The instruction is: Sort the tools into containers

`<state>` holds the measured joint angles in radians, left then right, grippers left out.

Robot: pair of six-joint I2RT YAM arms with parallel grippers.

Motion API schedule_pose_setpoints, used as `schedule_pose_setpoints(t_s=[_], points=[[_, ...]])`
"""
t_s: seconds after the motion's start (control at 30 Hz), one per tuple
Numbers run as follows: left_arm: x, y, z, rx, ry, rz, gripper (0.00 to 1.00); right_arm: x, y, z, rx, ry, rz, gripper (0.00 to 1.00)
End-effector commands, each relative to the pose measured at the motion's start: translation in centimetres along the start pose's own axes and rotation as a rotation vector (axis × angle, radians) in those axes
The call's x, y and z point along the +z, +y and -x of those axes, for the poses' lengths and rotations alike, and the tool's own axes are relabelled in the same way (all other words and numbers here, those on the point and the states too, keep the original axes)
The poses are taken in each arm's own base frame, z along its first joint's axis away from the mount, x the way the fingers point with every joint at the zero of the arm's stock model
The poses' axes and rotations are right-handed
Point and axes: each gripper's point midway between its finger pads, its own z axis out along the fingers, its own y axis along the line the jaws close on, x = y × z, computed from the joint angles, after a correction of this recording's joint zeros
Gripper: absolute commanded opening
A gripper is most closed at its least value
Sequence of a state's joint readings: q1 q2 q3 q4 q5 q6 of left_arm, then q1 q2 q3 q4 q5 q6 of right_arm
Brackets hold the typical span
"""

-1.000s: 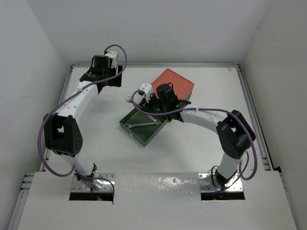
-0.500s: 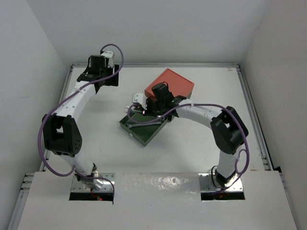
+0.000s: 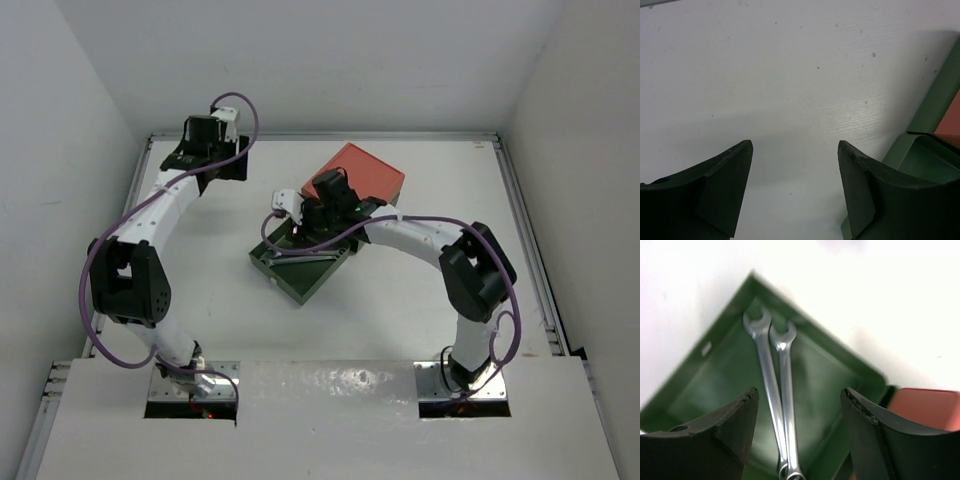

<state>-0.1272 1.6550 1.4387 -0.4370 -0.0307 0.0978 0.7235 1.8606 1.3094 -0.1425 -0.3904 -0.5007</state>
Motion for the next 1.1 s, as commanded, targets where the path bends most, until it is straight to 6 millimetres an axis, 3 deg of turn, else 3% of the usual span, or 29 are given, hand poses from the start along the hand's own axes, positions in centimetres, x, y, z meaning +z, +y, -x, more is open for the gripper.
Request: schedule_pose_setpoints(t_s=[0.0, 0.07, 0.17, 0.2, 0.23, 0.27, 0.3, 0.33, 0.37, 0.43, 0.57, 0.6, 0.63, 0.7, 0.73, 0.77, 0.8, 0.83, 0.87, 0.9, 0.97, 1.03, 1.07], points=[[-2.0, 0.0, 4.2, 0.015, -0.114, -0.024, 0.66, -4.6, -3.4, 10.4, 0.011, -0.269, -0.129, 0.66], [-3.1, -0.6, 6.2, 0.049, -0.156, -0.066, 0.63, -6.3, -4.3, 12.3, 0.063, -0.307, -0.175, 0.69], [-5.5, -1.5, 8.3, 0.122, -0.207, -0.125, 0.62, -10.0, -7.5, 14.0, 0.123, -0.307, -0.306, 0.72], [-6.5, -1.6, 8.7, 0.186, -0.22, -0.142, 0.62, -11.0, -8.7, 12.2, 0.202, -0.246, -0.334, 0.73], [-7.2, -2.2, 8.0, 0.221, -0.195, -0.186, 0.61, -12.4, -9.9, 12.8, 0.23, -0.254, -0.362, 0.75], [-7.6, -2.3, 7.5, 0.292, -0.182, -0.202, 0.61, -13.2, -10.8, 12.1, 0.312, -0.246, -0.38, 0.75], [-8.4, -2.6, 6.2, 0.33, -0.143, -0.228, 0.61, -14.8, -12.7, 9.8, 0.389, -0.219, -0.426, 0.75], [-8.2, -2.9, 4.6, 0.396, -0.106, -0.243, 0.62, -15.4, -13.4, 8.8, 0.489, -0.229, -0.441, 0.75], [-8.3, -2.9, 3.1, 0.417, -0.066, -0.246, 0.62, -17.2, -15.5, 6.4, 0.57, -0.222, -0.505, 0.75], [-7.2, -3.5, -0.4, 0.439, 0.024, -0.264, 0.63, -18.2, -17.0, 3.2, 0.669, -0.189, -0.573, 0.75], [-5.0, -9.9, -5.3, 0.452, 0.155, -0.401, 0.68, -20.0, -20.1, -1.8, 0.76, -0.111, -0.706, 0.81], [-4.5, -10.9, -5.7, 0.45, 0.154, -0.416, 0.68, -20.2, -20.5, -3.4, 0.787, -0.063, -0.729, 0.82], [-4.1, -11.6, -5.9, 0.45, 0.156, -0.422, 0.69, -20.1, -21.9, -3.7, 0.79, -0.049, -0.743, 0.82], [-3.7, -12.1, -5.3, 0.42, 0.153, -0.424, 0.65, -19.9, -22.2, -5.2, 0.818, 0.026, -0.725, 0.82], [-4.1, -12.4, -4.9, 0.443, 0.134, -0.447, 0.61, -20.3, -23.0, -4.6, 0.803, 0.023, -0.728, 0.82], [-5.5, -12.4, -3.5, 0.521, 0.062, -0.472, 0.61, -19.5, -22.8, -5.5, 0.787, 0.06, -0.704, 0.82], [-6.3, -13.2, -4.1, 0.574, 0.024, -0.539, 0.6, -19.3, -22.7, -5.7, 0.772, 0.071, -0.691, 0.82], [-8.8, -13.6, -3.0, 0.754, -0.104, -0.584, 0.6, -18.9, -22.8, -5.6, 0.733, 0.056, -0.67, 0.83], [-9.9, -14.1, -3.6, 0.87, -0.157, -0.634, 0.6, -18.7, -22.8, -6.0, 0.694, 0.065, -0.67, 0.83], [-10.7, -15.0, -7.4, 0.967, -0.132, -0.751, 0.61, -18.3, -22.8, -5.8, 0.675, 0.04, -0.64, 0.83], [-12.9, -15.9, -11.1, 1.278, -0.179, -0.881, 0.65, -17.6, -23.1, -6.5, 0.674, 0.012, -0.609, 0.84], [-13.7, -17.0, -15.0, 1.457, -0.163, -1.015, 0.67, -17.5, -23.9, -5.9, 0.695, -0.03, -0.577, 0.85], [-13.7, -17.2, -16.8, 1.478, -0.108, -1.073, 0.67, -17.6, -24.2, -6.7, 0.727, -0.018, -0.572, 0.85]])
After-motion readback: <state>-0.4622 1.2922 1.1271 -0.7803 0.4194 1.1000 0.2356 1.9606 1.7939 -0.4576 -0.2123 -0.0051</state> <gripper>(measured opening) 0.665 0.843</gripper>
